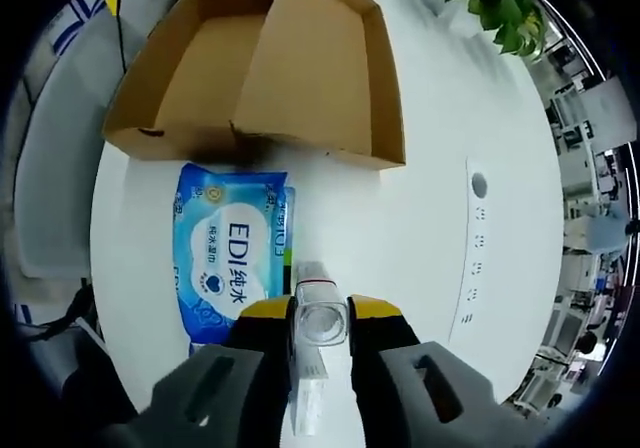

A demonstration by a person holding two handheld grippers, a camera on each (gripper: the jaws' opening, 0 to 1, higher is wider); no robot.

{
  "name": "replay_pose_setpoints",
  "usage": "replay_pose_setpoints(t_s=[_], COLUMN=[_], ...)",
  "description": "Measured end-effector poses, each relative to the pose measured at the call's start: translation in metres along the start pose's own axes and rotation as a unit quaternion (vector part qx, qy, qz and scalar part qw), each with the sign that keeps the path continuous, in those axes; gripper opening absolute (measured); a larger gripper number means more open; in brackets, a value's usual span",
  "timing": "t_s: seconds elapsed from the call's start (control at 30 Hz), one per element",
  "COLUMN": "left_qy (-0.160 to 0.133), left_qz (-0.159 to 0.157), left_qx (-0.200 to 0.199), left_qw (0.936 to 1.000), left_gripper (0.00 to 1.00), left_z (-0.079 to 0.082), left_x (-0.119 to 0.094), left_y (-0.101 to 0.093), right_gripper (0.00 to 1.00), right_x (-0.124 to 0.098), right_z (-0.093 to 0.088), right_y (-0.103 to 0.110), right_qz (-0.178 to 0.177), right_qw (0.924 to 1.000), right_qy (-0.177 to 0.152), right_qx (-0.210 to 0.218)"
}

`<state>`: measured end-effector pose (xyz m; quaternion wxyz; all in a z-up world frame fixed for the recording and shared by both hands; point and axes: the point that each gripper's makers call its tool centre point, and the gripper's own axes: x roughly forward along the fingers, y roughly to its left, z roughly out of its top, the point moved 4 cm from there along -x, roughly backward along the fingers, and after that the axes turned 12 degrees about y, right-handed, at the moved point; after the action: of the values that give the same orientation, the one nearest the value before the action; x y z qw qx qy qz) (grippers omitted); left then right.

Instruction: Operate the shoe box by opening the lid, removing the specified soft item, and placing it in the target area until the item is outside and the box remains undamaged.

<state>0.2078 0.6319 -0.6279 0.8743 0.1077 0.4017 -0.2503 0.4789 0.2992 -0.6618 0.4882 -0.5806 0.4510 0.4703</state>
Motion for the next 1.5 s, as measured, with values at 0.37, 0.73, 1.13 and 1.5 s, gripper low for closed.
replay_pose_setpoints(t_s=[0.37, 0.73, 1.13, 1.5], left_qy=[0.004, 0.008, 0.012, 0.014], left_qz=[0.006, 0.008, 0.013, 0.016], left_qx=[-0.003, -0.006, -0.011, -0.014], left_qw=[1.0, 0.9999, 0.9998, 0.9997], left_gripper=[0.96, 0.95, 0.91, 0.88], left_z=[-0.0023, -0.0061, -0.0061, -0.0083], left_x=[-0.0007, -0.0017, -0.0011, -0.0016], left_y=[0.0011, 0.0007, 0.0047, 0.0056], right_gripper=[0.19, 0.18, 0.2, 0.18], right_x=[-0.0015, -0.0018, -0.0035, -0.0032], right_z=[0.0003, 0.0027, -0.0006, 0.0005], right_y=[-0.0042, -0.0036, -0.0066, -0.0075], right_qz=[-0.009, 0.004, -0.006, 0.022], right_qw=[0.9999, 0.9992, 0.9992, 0.9921], right_qy=[-0.004, -0.01, -0.011, -0.009], right_qx=[0.011, 0.038, 0.039, 0.123])
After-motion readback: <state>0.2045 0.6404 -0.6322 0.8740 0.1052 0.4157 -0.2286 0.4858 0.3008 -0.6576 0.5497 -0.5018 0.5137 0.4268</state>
